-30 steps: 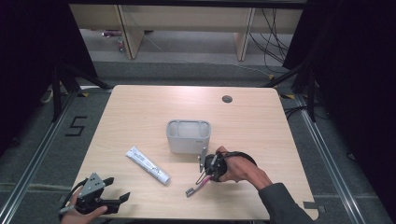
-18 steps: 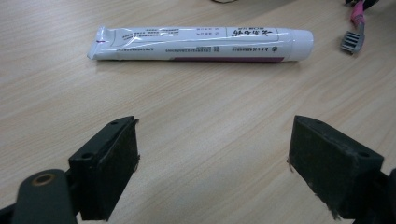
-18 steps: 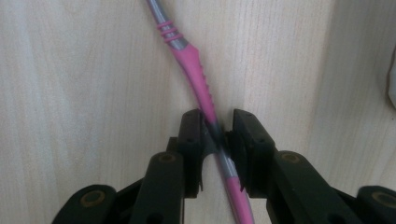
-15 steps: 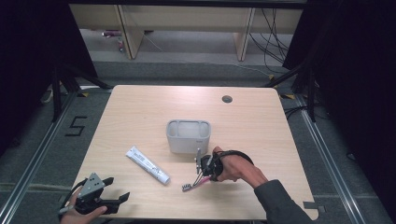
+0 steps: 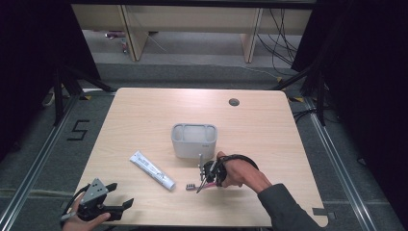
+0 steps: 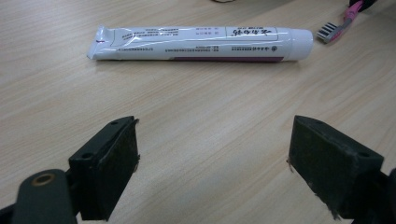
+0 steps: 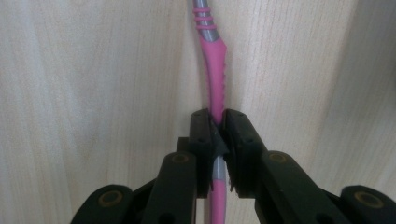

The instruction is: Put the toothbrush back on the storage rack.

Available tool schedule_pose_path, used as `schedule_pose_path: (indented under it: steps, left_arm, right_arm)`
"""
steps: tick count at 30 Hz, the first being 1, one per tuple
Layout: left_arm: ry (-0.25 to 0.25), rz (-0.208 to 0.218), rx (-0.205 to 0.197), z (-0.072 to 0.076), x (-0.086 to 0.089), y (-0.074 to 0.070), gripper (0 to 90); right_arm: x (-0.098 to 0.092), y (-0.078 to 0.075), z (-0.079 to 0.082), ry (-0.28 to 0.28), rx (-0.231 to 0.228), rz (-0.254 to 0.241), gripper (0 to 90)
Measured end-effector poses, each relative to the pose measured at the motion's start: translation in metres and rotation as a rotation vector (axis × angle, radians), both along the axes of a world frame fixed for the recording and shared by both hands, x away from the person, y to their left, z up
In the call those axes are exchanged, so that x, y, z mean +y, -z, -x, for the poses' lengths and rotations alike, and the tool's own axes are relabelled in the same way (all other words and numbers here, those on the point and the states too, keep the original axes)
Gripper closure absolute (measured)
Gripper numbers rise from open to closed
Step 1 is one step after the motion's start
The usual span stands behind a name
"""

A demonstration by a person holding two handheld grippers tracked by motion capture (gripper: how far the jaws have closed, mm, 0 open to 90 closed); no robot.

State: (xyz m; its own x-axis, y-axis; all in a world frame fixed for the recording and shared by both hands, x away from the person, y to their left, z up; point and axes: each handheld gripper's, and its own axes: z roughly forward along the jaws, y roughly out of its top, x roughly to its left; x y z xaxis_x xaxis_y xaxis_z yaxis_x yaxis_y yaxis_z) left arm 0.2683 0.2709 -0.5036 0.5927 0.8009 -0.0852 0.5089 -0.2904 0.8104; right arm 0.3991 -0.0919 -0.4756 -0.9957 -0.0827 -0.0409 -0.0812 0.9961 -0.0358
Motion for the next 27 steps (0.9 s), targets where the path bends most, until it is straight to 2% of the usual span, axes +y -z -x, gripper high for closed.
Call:
schedule_pose_path:
  steps: [2, 5, 6, 10, 11, 12, 13, 14, 19, 20, 22, 23, 24, 25, 26, 27]
  left_arm:
    - [0.0, 0.0, 0.001, 0.0, -0.0002, 0.0, 15.3]
    - [0.001, 0.0, 0.0, 0.0001, -0.0001, -0.0001, 15.3]
    - [0.001, 0.0, 0.0, 0.0001, 0.0, -0.0002, 15.3]
    - [0.002, 0.0, 0.0, 0.0, 0.0, -0.0003, 15.3]
    - [0.002, 0.0, -0.001, 0.0, -0.0001, -0.0003, 15.3]
    - [0.003, 0.0, 0.0, -0.0001, -0.0002, -0.0003, 15.4]
    - [0.003, -0.001, 0.0, -0.0002, -0.0002, -0.0002, 15.4]
    - [0.002, -0.001, 0.002, -0.0001, -0.0002, -0.0001, 15.4]
    - [0.004, -0.003, 0.002, -0.0004, -0.0001, -0.0003, 15.4]
    - [0.004, -0.003, 0.002, -0.0004, -0.0001, -0.0003, 15.5]
    - [0.003, -0.001, 0.003, -0.0005, -0.0004, -0.0002, 15.5]
    - [0.004, -0.001, 0.004, -0.0005, -0.0003, -0.0003, 15.5]
    - [0.004, 0.0, 0.003, -0.0006, -0.0001, -0.0003, 15.5]
    - [0.007, 0.002, -0.002, -0.0009, 0.0001, -0.0001, 15.5]
    - [0.006, 0.001, 0.0, -0.0009, 0.0003, -0.0002, 15.5]
    - [0.004, 0.002, 0.0, -0.001, 0.0003, 0.0001, 15.5]
  right_arm:
    - [0.0024, -0.0006, -0.0002, -0.016, -0.009, 0.014, 81.5]
    - [0.0031, 0.0001, 0.0002, 0.003, 0.0, 0.023, 82.0]
    - [0.0031, 0.0022, -0.0016, -0.019, 0.011, 0.003, 82.2]
    - [0.0042, 0.0021, -0.0005, 0.005, 0.02, 0.011, 82.9]
    - [0.0048, 0.001, 0.0001, 0.022, 0.018, 0.026, 83.3]
    - [0.0049, 0.0014, -0.0002, 0.02, 0.019, 0.023, 83.4]
    - [0.0048, 0.0029, -0.0027, -0.008, 0.024, 0.006, 83.4]
    - [0.0047, 0.0026, -0.0022, 0.008, 0.027, 0.011, 83.6]
    - [0.0047, 0.0025, -0.0018, 0.012, 0.024, 0.011, 83.8]
    - [0.0047, 0.0013, -0.0008, 0.03, 0.02, 0.024, 83.8]
    - [0.0043, 0.0025, -0.0013, 0.012, 0.019, 0.007, 83.9]
    - [0.0041, 0.0, 0.0003, 0.031, 0.003, 0.027, 83.9]
    - [0.0039, -0.0001, -0.0016, 0.004, 0.006, 0.017, 83.9]
    - [0.0039, -0.0001, -0.0016, 0.004, 0.006, 0.017, 83.9]
    - [0.0016, 0.0005, -0.0003, 0.034, 0.016, -0.011, 84.0]
    - [-0.0001, -0.0015, -0.0011, 0.027, 0.012, -0.028, 84.0]
